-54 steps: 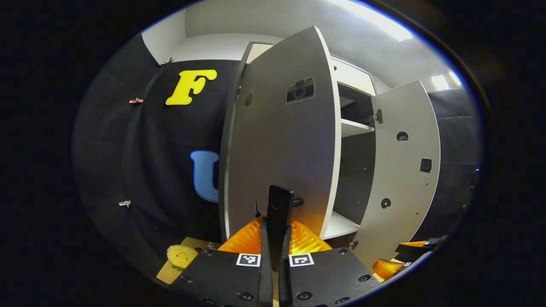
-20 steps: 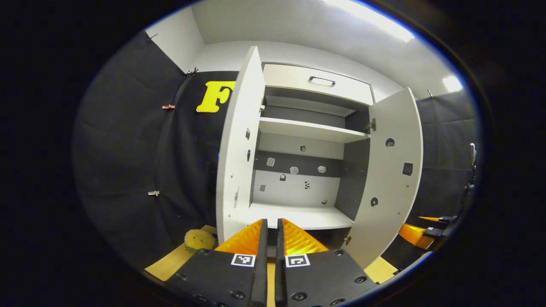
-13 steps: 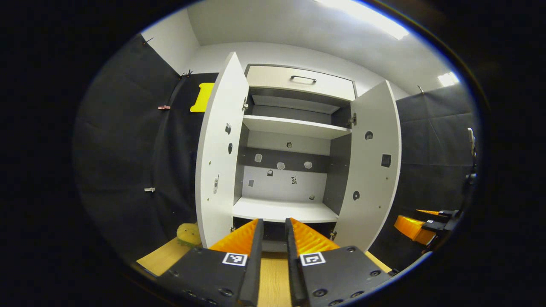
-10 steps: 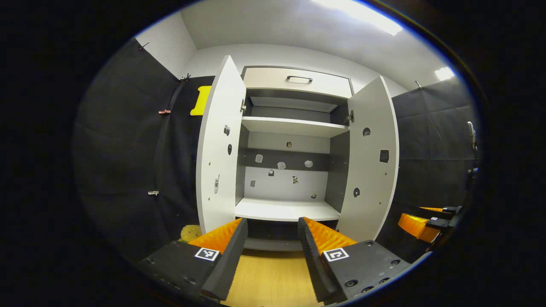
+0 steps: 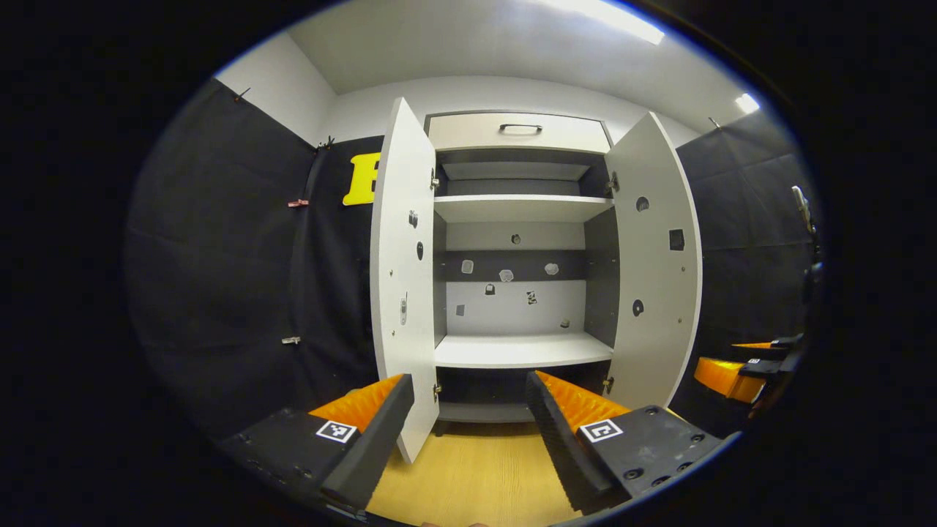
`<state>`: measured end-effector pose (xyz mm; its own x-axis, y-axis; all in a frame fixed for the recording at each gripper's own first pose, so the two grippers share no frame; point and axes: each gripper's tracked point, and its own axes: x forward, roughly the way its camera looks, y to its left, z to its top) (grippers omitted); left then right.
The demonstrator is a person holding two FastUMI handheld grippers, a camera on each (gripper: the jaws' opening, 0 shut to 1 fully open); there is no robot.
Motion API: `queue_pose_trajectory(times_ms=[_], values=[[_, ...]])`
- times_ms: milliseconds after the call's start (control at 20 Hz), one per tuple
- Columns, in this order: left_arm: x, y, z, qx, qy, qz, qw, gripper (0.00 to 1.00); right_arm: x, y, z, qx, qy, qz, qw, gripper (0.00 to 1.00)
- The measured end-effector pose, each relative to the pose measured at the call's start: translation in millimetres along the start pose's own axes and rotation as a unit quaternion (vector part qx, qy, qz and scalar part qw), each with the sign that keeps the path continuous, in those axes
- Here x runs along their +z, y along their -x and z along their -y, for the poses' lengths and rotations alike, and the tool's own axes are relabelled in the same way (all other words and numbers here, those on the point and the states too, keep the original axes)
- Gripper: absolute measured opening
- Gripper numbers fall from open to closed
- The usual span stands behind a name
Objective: Open the right door of the double-door shoe cabinet with the right hand, and open the left door with the left hand.
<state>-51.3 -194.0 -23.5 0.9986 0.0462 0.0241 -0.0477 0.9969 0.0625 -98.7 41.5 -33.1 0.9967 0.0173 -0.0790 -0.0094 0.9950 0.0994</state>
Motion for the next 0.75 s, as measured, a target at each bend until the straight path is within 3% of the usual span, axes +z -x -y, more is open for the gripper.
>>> queue_pose_trajectory(times_ms=[250,500,750], values=[[-6,-13,-11,-0.005,0.025,0.003,1.000,0.95,-4,-5,-5,-0.008,0.023,0.002,1.000,0.98],[-12,-24,-26,0.008,0.004,0.004,1.000,0.95,-8,-8,-6,-0.028,0.021,0.006,0.999,0.98],[-22,-34,-27,-0.006,0.029,-0.009,1.000,0.95,-3,-9,-17,-0.030,0.023,0.017,0.999,0.98]])
